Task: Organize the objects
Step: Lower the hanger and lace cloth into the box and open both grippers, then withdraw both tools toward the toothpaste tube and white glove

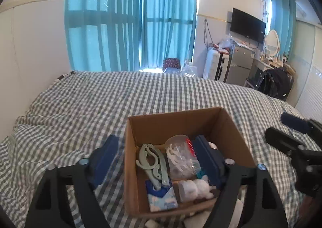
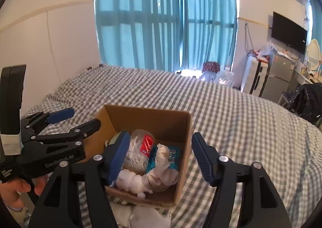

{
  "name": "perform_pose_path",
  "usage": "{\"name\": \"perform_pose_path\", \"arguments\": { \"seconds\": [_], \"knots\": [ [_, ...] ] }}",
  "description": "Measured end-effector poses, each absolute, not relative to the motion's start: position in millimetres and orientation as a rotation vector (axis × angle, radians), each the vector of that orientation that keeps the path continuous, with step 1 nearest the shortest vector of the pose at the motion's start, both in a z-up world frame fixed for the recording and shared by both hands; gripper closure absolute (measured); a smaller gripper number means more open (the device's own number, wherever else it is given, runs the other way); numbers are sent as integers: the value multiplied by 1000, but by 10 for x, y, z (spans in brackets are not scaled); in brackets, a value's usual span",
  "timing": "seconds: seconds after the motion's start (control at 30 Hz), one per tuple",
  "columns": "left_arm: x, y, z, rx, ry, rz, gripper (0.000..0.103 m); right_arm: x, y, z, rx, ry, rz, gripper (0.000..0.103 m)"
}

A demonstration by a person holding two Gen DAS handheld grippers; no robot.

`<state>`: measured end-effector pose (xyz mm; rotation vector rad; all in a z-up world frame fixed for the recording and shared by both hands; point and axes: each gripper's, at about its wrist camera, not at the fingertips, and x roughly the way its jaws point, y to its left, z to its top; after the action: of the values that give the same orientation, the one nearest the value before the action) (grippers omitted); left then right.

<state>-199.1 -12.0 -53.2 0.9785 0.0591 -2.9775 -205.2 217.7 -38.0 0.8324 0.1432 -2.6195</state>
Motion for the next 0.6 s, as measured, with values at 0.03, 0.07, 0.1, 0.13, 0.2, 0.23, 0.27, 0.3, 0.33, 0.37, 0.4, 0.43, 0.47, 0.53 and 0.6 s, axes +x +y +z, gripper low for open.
{"name": "perform_pose_path", "arguments": {
  "seconds": [0.03, 0.07, 0.1, 0.13, 0.2, 0.23, 0.27, 0.3, 0.33, 0.37, 0.4, 0.43, 0.47, 0.53, 0.6],
  "knots": [
    [-1907, -124, -462, 960, 55, -2977, 16, -1971, 2215, -291, 818, 147, -2630, 31],
    [-1846, -128, -413, 948, 52, -2976, 15, -1902, 2231, -220, 805, 153, -2640, 30],
    [-1772, -130, -360, 935, 49, -2975, 13, -1820, 2266, -127, 788, 163, -2652, 30],
    [-1686, -131, -296, 921, 47, -2976, 10, -1752, 2295, -51, 777, 171, -2659, 30],
    [-1480, -128, -168, 877, 46, -2979, 7, -1588, 2367, 108, 752, 178, -2670, 30],
    [-1405, -121, -109, 854, 49, -2980, 6, -1512, 2395, 172, 742, 177, -2674, 30],
    [-1322, -117, -60, 835, 51, -2982, 3, -1428, 2421, 236, 731, 177, -2677, 29],
    [-1213, -112, -4, 813, 50, -2984, 2, -1333, 2448, 298, 719, 176, -2681, 27],
    [-1158, -139, 39, 795, 51, -2984, 0, -1249, 2469, 341, 708, 179, -2685, 25],
    [-1081, -132, 71, 778, 50, -2983, 0, -1159, 2483, 386, 693, 183, -2692, 22],
    [-1018, -133, 102, 767, 47, -2982, 0, -1070, 2498, 422, 681, 188, -2699, 22],
    [-945, -101, 132, 761, 41, -2980, 0, -991, 2520, 440, 678, 193, -2698, 22],
    [-885, -103, 142, 758, 38, -2977, 0, -916, 2533, 455, 677, 197, -2695, 21],
    [-786, -112, 134, 761, 41, -2960, 0, -785, 2561, 470, 671, 202, -2697, 19],
    [-721, -117, 103, 774, 38, -2950, 0, -680, 2582, 449, 663, 199, -2704, 12]
  ]
}}
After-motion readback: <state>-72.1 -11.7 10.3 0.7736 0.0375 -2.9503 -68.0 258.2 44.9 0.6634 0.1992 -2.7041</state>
